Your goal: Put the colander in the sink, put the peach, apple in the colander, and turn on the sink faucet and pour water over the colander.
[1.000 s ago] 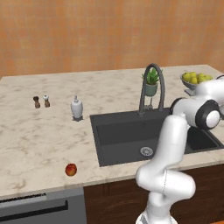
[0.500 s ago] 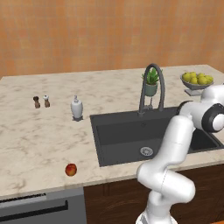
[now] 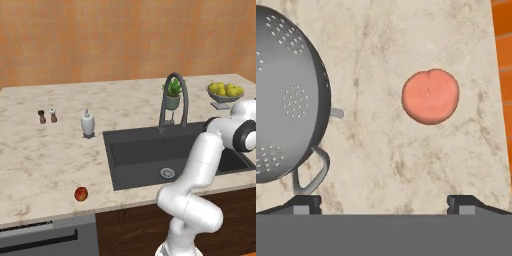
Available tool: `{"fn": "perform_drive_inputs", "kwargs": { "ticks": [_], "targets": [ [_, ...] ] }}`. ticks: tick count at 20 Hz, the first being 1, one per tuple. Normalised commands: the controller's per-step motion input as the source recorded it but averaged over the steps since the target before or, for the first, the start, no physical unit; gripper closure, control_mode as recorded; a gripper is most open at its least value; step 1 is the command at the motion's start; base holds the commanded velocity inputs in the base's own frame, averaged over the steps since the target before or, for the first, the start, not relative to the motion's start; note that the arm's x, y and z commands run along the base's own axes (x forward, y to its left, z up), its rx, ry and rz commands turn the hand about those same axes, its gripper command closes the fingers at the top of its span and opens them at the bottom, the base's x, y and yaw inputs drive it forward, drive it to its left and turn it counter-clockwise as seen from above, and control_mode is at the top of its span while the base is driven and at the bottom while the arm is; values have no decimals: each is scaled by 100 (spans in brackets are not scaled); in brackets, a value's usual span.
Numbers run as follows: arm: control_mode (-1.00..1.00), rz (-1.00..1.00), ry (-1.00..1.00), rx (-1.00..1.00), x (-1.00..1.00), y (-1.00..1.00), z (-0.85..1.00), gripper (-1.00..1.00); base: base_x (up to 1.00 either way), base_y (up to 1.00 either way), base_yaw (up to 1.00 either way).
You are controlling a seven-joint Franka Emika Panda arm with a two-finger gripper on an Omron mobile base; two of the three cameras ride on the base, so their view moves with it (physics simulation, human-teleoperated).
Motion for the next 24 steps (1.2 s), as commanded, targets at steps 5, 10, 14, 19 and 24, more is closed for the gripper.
{"fn": "perform_drive_inputs", "kwargs": {
  "ticks": [5,10,14,19,24],
  "targets": [
    [-100,0,0,0,33,0,-28,-100,0,0,0],
    [-100,-3,-1,0,33,-1,-18,-100,0,0,0],
    [-100,-5,-2,0,29,-7,-23,-100,0,0,0],
    [-100,-7,-3,4,33,-23,-16,-100,0,0,0],
    [-100,-7,-7,10,33,-31,-6,-100,0,0,0]
  ]
}}
